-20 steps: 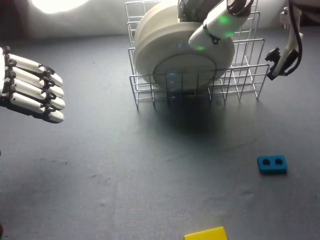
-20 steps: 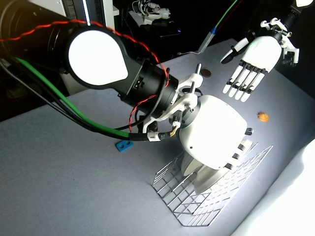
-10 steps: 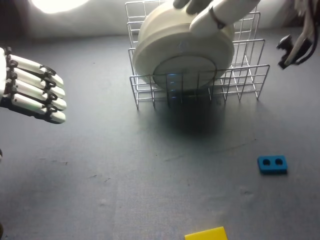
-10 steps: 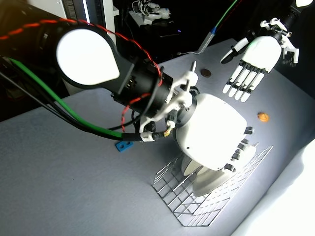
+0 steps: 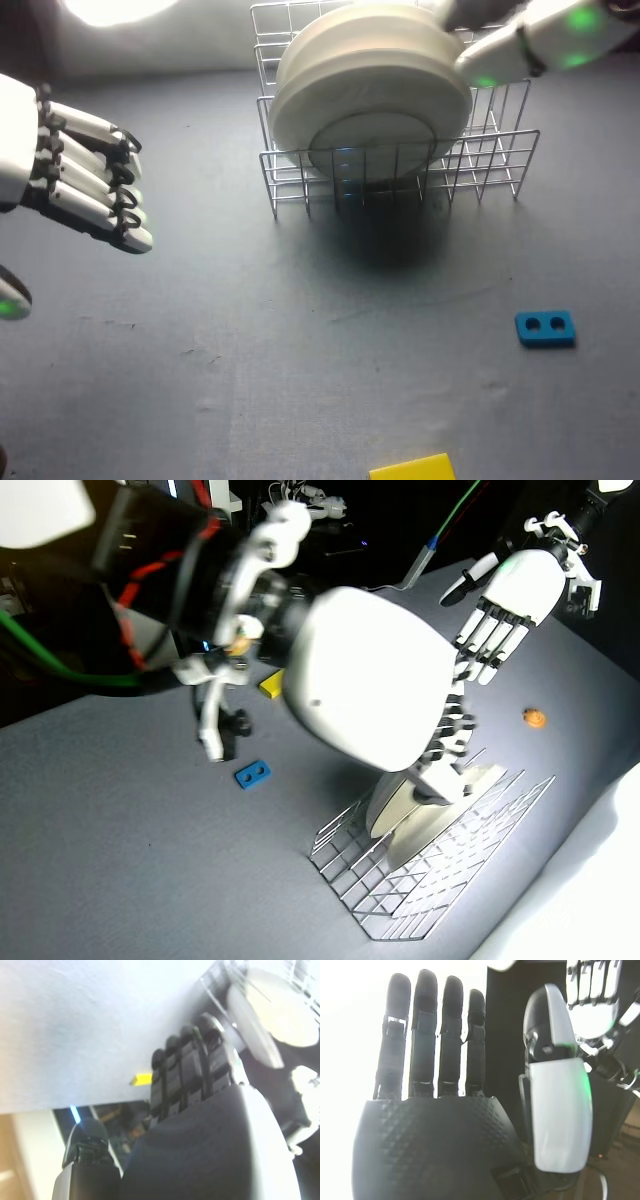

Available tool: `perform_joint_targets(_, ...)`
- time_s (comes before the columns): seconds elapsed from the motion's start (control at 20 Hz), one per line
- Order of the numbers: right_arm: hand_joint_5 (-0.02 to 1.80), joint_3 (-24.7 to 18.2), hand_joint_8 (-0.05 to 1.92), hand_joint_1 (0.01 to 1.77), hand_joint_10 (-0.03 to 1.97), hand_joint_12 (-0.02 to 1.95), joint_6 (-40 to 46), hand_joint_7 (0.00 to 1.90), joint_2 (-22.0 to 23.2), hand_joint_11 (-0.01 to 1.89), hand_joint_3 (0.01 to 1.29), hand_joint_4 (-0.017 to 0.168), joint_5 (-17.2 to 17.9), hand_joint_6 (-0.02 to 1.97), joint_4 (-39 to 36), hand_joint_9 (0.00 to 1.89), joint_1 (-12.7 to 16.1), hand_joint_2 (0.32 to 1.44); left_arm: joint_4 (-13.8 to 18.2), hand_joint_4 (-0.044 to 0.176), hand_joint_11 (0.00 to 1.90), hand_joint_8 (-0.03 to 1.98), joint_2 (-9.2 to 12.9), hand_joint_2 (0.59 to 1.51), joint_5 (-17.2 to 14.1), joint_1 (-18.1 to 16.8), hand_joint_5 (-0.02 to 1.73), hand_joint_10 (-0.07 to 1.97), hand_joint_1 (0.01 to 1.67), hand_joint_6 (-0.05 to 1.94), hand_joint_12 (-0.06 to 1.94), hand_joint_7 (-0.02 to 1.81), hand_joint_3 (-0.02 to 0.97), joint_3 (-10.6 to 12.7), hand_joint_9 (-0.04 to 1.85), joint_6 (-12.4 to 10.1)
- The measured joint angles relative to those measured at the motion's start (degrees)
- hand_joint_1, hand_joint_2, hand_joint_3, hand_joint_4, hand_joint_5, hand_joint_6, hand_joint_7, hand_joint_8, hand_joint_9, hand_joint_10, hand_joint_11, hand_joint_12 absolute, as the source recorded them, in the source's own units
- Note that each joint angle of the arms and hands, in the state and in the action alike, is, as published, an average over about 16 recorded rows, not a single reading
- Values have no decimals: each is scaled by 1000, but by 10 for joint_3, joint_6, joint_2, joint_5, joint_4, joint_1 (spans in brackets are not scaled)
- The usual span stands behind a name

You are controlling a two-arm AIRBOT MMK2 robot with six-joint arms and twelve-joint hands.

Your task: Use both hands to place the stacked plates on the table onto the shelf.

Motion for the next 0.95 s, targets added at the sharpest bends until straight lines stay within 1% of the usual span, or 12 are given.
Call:
perform_joint_targets(0.1,911,-20,666,657,745,1367,-30,987,31,751,11,-1,8,652,0,969,-4,1080,-1,1,486,686,0,1273,-3,-8,621,729,88,678,1151,687,15,-6,654,-6)
perform_joint_targets(0.15,936,-29,784,615,865,1430,-44,1014,46,816,11,-1,15,771,-1,1001,-6,1107,-1,6,590,807,1,1284,-5,-12,702,850,125,795,1249,778,14,-9,748,-9)
perform_joint_targets(0.35,1033,-56,1256,483,1345,1678,-88,1121,97,1096,11,-2,51,1247,-2,1141,-16,1214,-3,36,1010,1287,2,1324,-10,-24,1019,1333,282,1261,1617,1131,10,-19,1115,-17)
perform_joint_targets(0.55,1110,-73,1719,429,1799,1886,-126,1216,133,1374,11,-4,99,1716,-2,1261,-28,1309,-2,67,1373,1751,2,1349,-14,-28,1287,1793,439,1719,1879,1390,6,-28,1386,-20)
perform_joint_targets(0.65,1142,-79,1869,436,1912,1916,-141,1259,145,1489,11,-4,124,1874,-2,1322,-35,1351,-1,82,1506,1893,2,1353,-16,-28,1389,1914,515,1861,1925,1487,4,-31,1494,-21)
perform_joint_targets(0.7,1156,-81,1893,441,1920,1912,-146,1276,149,1530,12,-5,132,1903,-2,1347,-37,1369,-1,88,1555,1906,2,1356,-16,-28,1430,1924,547,1879,1925,1530,3,-32,1542,-21)
perform_joint_targets(0.8,1173,-85,1905,460,1928,1912,-157,1297,156,1583,12,-6,149,1911,-2,1376,-39,1406,0,103,1625,1910,2,1355,-16,-27,1491,1933,609,1883,1932,1598,2,-34,1616,-21)
perform_joint_targets(0.9,1172,-87,1909,483,1932,1914,-167,1298,160,1597,12,-7,164,1920,-2,1382,-42,1425,0,121,1644,1915,2,1348,-17,-27,1504,1938,646,1883,1934,1613,1,-35,1636,-22)
perform_joint_targets(0.95,1169,-88,1909,493,1932,1914,-172,1297,162,1598,12,-8,170,1920,-2,1381,-44,1425,1,125,1639,1913,2,1347,-18,-27,1504,1938,649,1882,1933,1608,0,-35,1632,-22)
